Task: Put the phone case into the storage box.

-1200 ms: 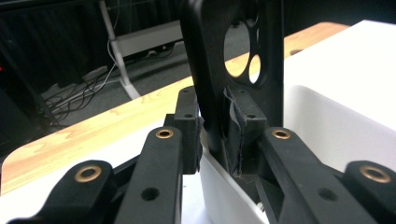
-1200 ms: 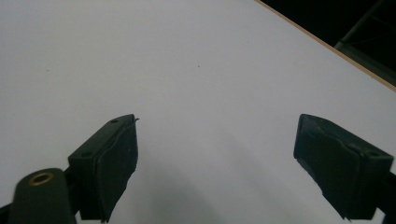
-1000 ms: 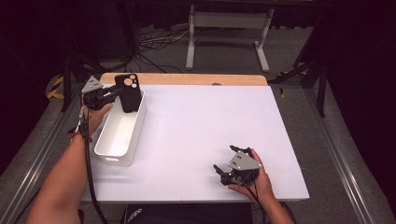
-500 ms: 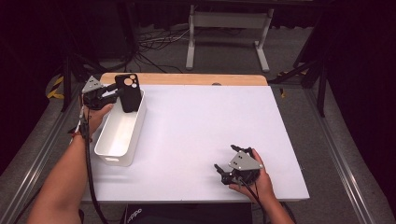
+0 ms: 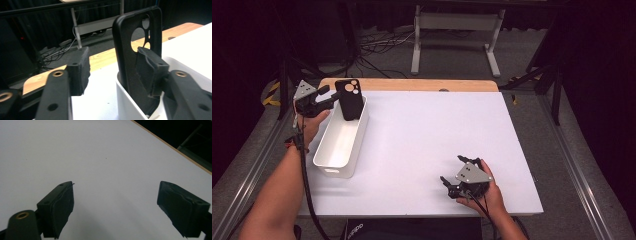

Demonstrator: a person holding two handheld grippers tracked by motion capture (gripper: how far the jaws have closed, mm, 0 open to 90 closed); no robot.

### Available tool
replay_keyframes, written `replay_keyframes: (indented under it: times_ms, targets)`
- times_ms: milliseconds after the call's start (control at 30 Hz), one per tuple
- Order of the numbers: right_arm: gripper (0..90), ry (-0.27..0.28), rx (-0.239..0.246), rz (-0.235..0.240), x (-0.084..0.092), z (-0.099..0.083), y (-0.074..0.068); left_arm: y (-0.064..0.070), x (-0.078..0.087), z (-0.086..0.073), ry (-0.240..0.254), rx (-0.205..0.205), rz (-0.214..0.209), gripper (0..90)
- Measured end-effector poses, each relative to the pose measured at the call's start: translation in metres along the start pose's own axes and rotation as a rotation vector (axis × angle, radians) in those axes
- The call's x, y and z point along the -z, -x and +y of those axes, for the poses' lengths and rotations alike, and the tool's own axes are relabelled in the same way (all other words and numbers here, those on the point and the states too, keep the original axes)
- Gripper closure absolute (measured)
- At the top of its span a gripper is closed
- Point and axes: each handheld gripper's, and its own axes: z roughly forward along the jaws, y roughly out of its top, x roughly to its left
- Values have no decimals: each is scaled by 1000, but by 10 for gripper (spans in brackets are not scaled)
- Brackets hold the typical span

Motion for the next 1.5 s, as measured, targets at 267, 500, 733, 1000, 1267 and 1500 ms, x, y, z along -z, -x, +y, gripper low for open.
replay_keyframes:
  times_ms: [267, 500, 733, 1000, 1267, 1500]
  targets:
    - [148, 12, 5, 4, -1, 3, 2, 5, 7, 7, 13, 9, 10, 270]
    - [149, 16, 8, 10, -2, 4, 2, 10, 9, 12, -23, 0, 3, 78]
    - [148, 21, 16, 12, -1, 3, 2, 18, 14, 17, -4, -4, -4, 26]
    - [149, 30, 22, 11, 0, 5, 1, 28, 21, 23, 13, -8, -51, 21]
    - [151, 40, 20, 7, 1, 6, 2, 37, 33, 28, 51, -17, -77, 24]
    - [151, 48, 19, 5, 3, 7, 4, 42, 40, 31, 60, -27, -77, 35]
